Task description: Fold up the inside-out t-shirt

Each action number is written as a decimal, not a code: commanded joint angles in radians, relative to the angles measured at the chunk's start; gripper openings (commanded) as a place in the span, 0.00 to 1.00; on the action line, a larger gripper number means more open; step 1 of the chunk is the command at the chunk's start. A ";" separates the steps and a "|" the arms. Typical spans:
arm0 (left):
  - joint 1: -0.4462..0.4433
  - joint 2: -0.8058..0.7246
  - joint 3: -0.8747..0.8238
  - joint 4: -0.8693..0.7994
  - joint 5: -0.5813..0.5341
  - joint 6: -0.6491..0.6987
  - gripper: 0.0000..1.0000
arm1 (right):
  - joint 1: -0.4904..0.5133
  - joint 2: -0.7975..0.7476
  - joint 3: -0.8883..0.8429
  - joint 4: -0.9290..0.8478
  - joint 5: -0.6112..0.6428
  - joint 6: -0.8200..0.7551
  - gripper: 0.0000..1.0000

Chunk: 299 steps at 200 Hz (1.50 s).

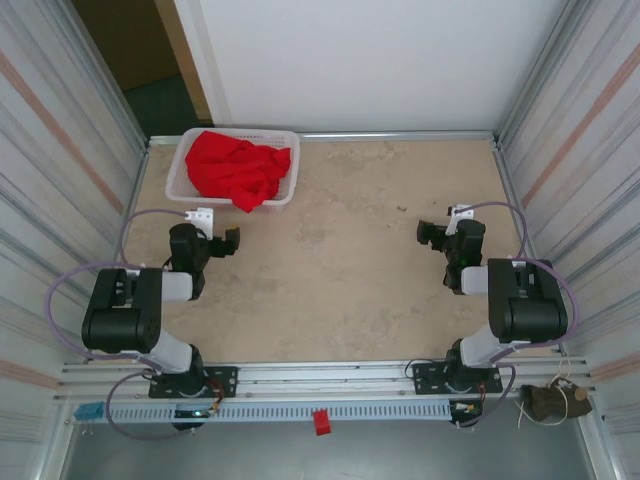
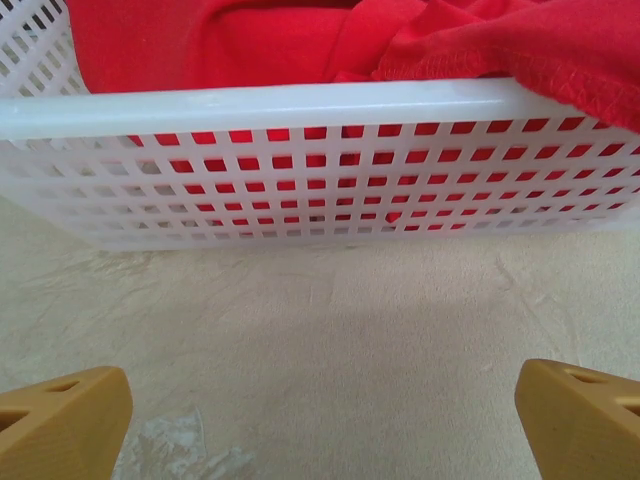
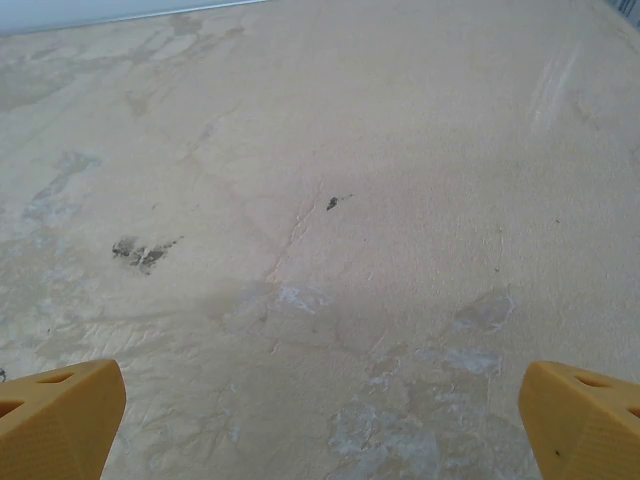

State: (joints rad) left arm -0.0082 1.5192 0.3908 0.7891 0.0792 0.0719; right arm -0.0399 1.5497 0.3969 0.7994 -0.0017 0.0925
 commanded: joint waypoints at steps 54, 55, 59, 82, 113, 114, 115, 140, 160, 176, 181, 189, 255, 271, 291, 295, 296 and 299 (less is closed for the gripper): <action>0.016 -0.002 0.033 -0.017 0.038 -0.006 0.99 | -0.005 -0.009 0.013 -0.004 -0.006 -0.007 0.99; 0.016 -0.002 0.034 -0.017 0.038 -0.006 0.99 | -0.005 -0.009 0.013 -0.004 -0.008 -0.008 0.99; 0.016 -0.001 0.035 -0.019 0.039 -0.006 0.99 | -0.005 -0.008 0.013 -0.003 -0.009 -0.008 0.99; 0.016 -0.002 0.035 -0.019 0.039 -0.006 0.99 | -0.005 -0.008 0.013 -0.003 -0.009 -0.008 0.99; 0.010 -0.004 0.033 -0.017 0.029 -0.003 0.99 | -0.010 -0.007 0.017 -0.009 -0.017 -0.004 0.99; 0.010 -0.004 0.032 -0.017 0.029 -0.003 0.99 | -0.010 -0.007 0.016 -0.009 -0.018 -0.004 0.99; 0.011 -0.004 0.032 -0.017 0.029 -0.003 0.99 | -0.011 -0.007 0.017 -0.008 -0.017 -0.005 0.99; 0.008 -0.004 0.030 -0.014 0.027 -0.003 0.99 | -0.012 -0.007 0.015 -0.006 -0.021 -0.004 0.99; 0.008 -0.004 0.032 -0.014 0.025 -0.003 0.99 | -0.013 -0.007 0.016 -0.007 -0.024 -0.001 0.99; 0.008 -0.004 0.031 -0.014 0.026 -0.003 0.99 | -0.014 -0.007 0.016 -0.006 -0.024 -0.001 0.99; 0.008 -0.004 0.031 -0.014 0.025 -0.003 0.99 | -0.014 -0.007 0.016 -0.007 -0.024 -0.002 0.99; 0.009 -0.005 0.030 -0.014 0.026 -0.003 0.99 | -0.014 -0.007 0.016 -0.007 -0.024 -0.002 0.99; 0.008 -0.051 0.025 -0.024 0.053 0.012 0.99 | 0.004 -0.065 0.038 -0.080 0.066 0.011 0.99; 0.014 -0.156 0.082 -0.237 0.037 -0.014 0.99 | 0.028 -0.158 0.078 -0.223 0.127 0.003 0.99; 0.033 -0.252 0.106 -0.383 0.030 -0.018 0.99 | 0.039 -0.274 0.125 -0.355 0.196 0.058 0.99; 0.034 -0.275 0.106 -0.401 0.019 -0.020 0.99 | 0.037 -0.298 0.142 -0.399 0.198 0.084 0.99; 0.034 -0.281 0.106 -0.406 0.016 -0.022 0.99 | 0.038 -0.304 0.150 -0.411 0.199 0.092 0.99; 0.034 -0.302 0.108 -0.421 0.008 -0.027 0.99 | 0.036 -0.322 0.168 -0.450 0.200 0.116 0.99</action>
State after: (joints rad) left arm 0.0082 1.3479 0.4545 0.5488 0.1112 0.0647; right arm -0.0097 1.3624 0.4618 0.5667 0.1081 0.1055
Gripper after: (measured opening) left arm 0.986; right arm 0.990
